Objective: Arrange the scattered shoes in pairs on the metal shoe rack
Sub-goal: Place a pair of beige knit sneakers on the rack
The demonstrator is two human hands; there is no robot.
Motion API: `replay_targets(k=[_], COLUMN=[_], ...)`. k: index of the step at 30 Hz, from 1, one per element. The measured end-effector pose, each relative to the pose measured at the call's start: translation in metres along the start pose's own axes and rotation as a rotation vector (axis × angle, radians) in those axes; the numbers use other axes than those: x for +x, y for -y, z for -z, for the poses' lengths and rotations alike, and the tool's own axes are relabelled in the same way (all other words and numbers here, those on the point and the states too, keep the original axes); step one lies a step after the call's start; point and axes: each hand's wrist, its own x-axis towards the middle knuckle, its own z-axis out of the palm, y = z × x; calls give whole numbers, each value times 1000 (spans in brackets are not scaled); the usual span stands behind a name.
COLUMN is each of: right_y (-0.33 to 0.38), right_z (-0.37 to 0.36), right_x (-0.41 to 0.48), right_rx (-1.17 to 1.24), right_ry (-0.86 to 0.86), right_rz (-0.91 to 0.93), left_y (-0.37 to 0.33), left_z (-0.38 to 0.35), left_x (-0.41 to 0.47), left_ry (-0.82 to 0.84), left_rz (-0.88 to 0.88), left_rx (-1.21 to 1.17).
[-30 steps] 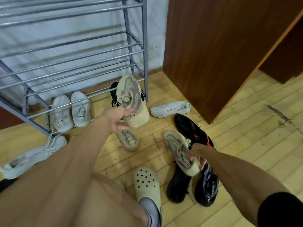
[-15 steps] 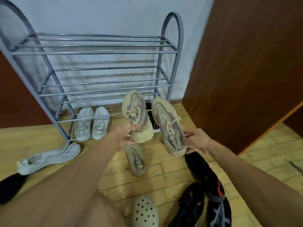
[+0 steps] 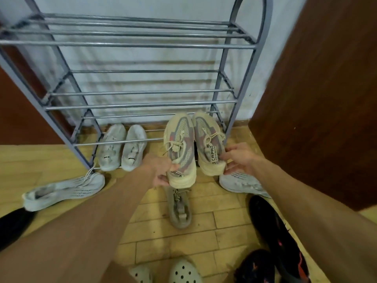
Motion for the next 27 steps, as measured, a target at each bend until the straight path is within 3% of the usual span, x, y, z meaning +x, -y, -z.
replay_targets(k=[17,27], right_y=[43,25], right_z=[1,-9], right_x=[110,159], right_rx=[58,101], right_ry=[-149,-279], right_rz=[104,121], left_y=[-69,-73], left_z=[-22,-35], left_x=[127,174], left_ry=[-41,-62], left_rz=[-88,-150], left_rx=[-74,-139])
